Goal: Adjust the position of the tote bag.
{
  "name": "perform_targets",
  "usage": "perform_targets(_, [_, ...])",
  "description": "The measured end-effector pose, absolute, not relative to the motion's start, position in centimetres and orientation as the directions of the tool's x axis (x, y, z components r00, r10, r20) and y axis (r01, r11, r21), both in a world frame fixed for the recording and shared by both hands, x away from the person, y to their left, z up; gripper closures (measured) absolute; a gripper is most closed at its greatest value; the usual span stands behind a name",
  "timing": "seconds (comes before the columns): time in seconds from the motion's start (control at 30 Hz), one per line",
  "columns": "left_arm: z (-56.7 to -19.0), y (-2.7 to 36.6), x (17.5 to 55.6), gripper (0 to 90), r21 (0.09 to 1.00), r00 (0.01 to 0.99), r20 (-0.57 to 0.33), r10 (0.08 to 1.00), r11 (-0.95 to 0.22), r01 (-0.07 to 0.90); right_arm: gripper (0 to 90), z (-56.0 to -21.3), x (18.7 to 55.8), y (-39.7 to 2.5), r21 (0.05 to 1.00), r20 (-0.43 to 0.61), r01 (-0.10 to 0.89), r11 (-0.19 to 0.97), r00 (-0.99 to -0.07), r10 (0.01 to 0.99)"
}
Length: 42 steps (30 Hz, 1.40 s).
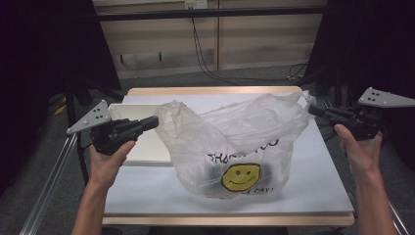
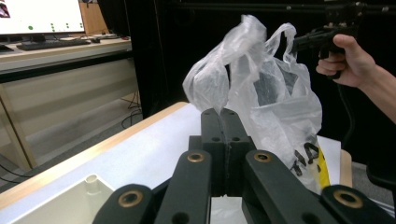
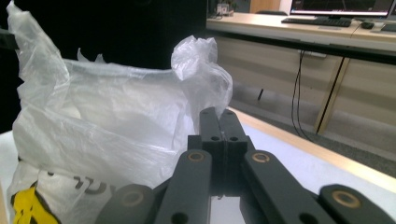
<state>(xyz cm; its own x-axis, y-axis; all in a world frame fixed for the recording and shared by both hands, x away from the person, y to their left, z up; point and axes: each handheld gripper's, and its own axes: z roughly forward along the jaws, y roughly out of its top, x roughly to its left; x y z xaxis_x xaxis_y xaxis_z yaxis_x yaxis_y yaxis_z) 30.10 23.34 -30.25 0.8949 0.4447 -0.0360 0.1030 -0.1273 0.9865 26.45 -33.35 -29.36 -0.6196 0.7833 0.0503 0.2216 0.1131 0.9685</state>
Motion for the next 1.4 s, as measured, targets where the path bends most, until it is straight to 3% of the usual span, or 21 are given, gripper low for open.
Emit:
perform_targets(0.77, [-34.9, 24.4, 27.4, 90.0, 0.949, 0.898, -0.063, 0.434, -0.253, 0.189, 90.0, -34.6, 23.3, -32.5, 0.908, 0.033, 0.35, 0.231, -0.609, 0.792])
perform_targets(0.97, [-36.4, 22.3, 27.2, 90.0, 0.915, 0.925, -0.04, 0.377, -0.359, 0.186, 90.0, -35.4, 23.4, -31.8, 0.896, 0.023, 0.364, 0.257, -0.614, 0.789])
perform_targets(1.03, [-37.1, 22.1, 27.1, 90.0, 0.896, 0.922, -0.038, 0.386, -0.395, 0.202, 90.0, -36.1, 23.5, -31.7, 0.873, -0.008, 0.39, 0.291, -0.587, 0.81])
perform_targets(1.2, [-39.0, 22.7, 27.2, 90.0, 0.877, 0.917, -0.077, 0.392, -0.411, 0.249, 90.0, -37.4, 23.4, -32.1, 0.864, 0.023, 0.419, 0.28, -0.588, 0.808])
perform_targets(1.4, [-41.5, 21.8, 26.3, 90.0, 0.825, 0.917, -0.065, 0.393, -0.496, 0.271, 90.0, -40.1, 23.3, -31.7, 0.819, 0.037, 0.484, 0.308, -0.581, 0.813])
